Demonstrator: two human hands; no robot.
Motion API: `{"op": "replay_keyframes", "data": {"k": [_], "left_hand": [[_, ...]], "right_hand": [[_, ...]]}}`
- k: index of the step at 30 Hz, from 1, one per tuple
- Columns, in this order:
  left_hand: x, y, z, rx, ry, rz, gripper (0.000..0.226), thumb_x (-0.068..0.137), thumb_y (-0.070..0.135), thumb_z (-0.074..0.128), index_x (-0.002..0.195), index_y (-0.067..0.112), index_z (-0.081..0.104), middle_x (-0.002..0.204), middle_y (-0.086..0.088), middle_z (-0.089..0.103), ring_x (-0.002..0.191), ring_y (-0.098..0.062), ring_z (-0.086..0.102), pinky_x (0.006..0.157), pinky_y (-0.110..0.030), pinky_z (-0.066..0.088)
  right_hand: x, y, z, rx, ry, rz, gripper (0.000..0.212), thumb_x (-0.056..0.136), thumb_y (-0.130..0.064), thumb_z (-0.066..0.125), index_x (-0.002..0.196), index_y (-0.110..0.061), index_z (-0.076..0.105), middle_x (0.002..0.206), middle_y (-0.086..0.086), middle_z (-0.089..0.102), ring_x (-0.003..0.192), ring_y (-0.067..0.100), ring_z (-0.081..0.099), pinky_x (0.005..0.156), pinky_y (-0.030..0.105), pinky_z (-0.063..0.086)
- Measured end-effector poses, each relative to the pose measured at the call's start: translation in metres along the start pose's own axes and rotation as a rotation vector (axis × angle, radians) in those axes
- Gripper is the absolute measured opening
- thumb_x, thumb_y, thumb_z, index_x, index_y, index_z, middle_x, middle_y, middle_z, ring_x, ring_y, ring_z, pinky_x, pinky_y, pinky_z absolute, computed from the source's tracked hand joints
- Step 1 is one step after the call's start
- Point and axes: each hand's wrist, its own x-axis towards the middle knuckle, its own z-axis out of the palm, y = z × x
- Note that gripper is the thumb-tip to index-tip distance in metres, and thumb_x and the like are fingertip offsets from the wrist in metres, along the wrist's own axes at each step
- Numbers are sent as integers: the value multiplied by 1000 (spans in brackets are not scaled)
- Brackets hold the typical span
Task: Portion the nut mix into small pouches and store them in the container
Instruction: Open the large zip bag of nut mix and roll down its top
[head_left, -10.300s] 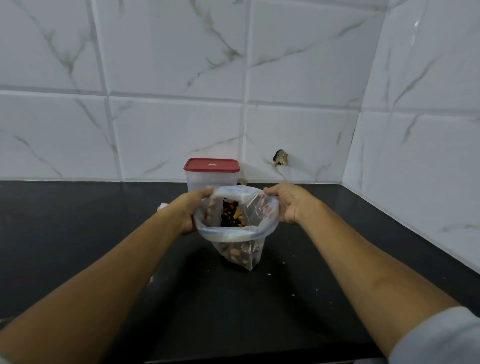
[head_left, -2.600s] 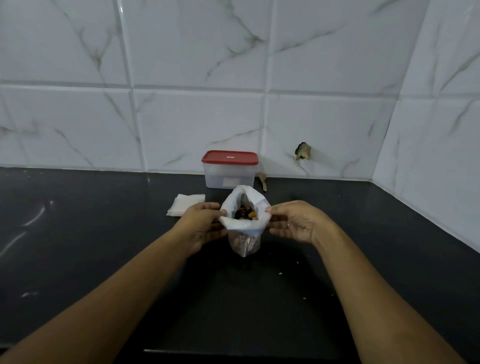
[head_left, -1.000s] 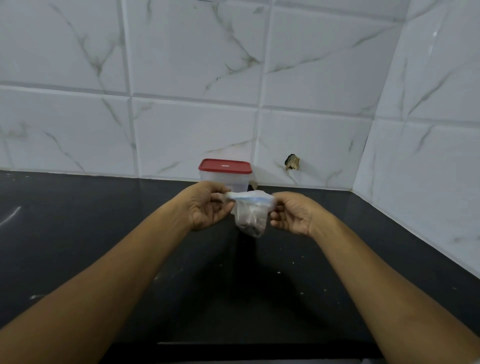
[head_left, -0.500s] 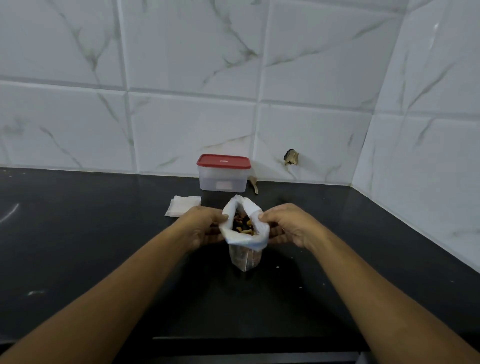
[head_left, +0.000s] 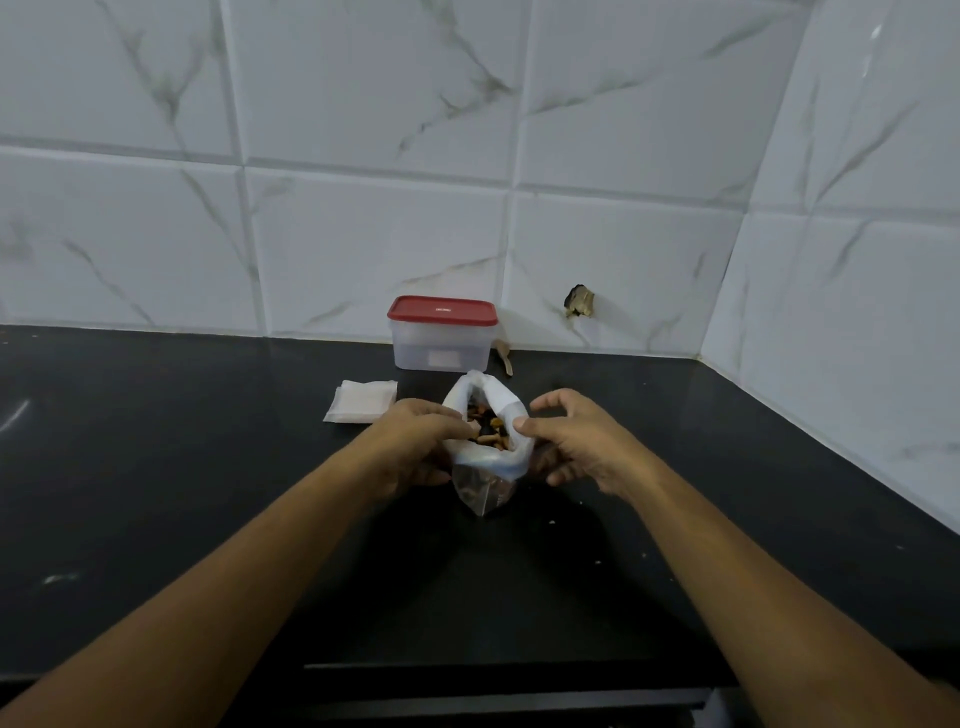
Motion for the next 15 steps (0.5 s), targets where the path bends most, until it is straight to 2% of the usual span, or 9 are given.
{"op": "replay_keyframes", "data": {"k": [2, 4, 5, 7, 9, 12, 15], "left_hand": [[0, 0, -1, -69, -11, -9, 34, 94, 12, 70, 127, 13, 61, 113, -13, 67, 89, -22, 70, 63, -31, 58], [2, -3, -3, -102, 19, -34, 57, 94, 15, 70, 145, 17, 45, 120, -14, 65, 93, -26, 72, 60, -33, 60], [0, -4, -3, -75, 32, -38, 54, 95, 21, 70, 143, 17, 44, 117, -14, 65, 92, -26, 73, 59, -33, 60], [-5, -3, -5, 53, 44, -52, 38, 98, 33, 67, 128, 13, 54, 105, -13, 68, 83, -22, 71, 57, -30, 57], [-7, -4, -6, 141, 28, -74, 33, 100, 37, 63, 116, 8, 62, 93, -11, 69, 69, -17, 66, 52, -27, 53], [-5, -6, -4, 42, 24, -95, 31, 100, 29, 64, 112, 1, 63, 76, -10, 66, 51, -12, 62, 45, -23, 50], [-1, -7, -2, -143, 69, -89, 31, 98, 16, 64, 120, -6, 58, 71, -12, 68, 48, -12, 65, 43, -23, 52]], "right_hand": [[-1, -1, 1, 57, -12, 39, 29, 97, -18, 72, 121, -12, 58, 99, 15, 75, 63, 17, 71, 50, 29, 55], [-4, -2, 1, 46, -54, 97, 25, 98, -24, 70, 114, -5, 65, 92, 15, 75, 62, 17, 71, 51, 28, 55], [-5, -2, 1, 15, -76, 127, 30, 98, -30, 70, 112, -4, 68, 88, 13, 75, 61, 17, 70, 50, 26, 55], [-7, -3, 0, -1, -110, 174, 39, 97, -37, 70, 113, -2, 70, 77, 9, 71, 57, 14, 66, 46, 23, 52], [-10, -6, -2, 38, -149, 193, 39, 96, -34, 71, 115, 0, 69, 73, 8, 68, 55, 13, 65, 45, 21, 51], [-13, -10, -1, 125, -168, 200, 31, 96, -22, 73, 113, 3, 66, 74, 11, 71, 57, 15, 68, 46, 21, 54], [-13, -10, 2, 281, -117, 216, 25, 97, -9, 69, 113, 9, 63, 76, 18, 74, 57, 17, 72, 46, 24, 58]]}}
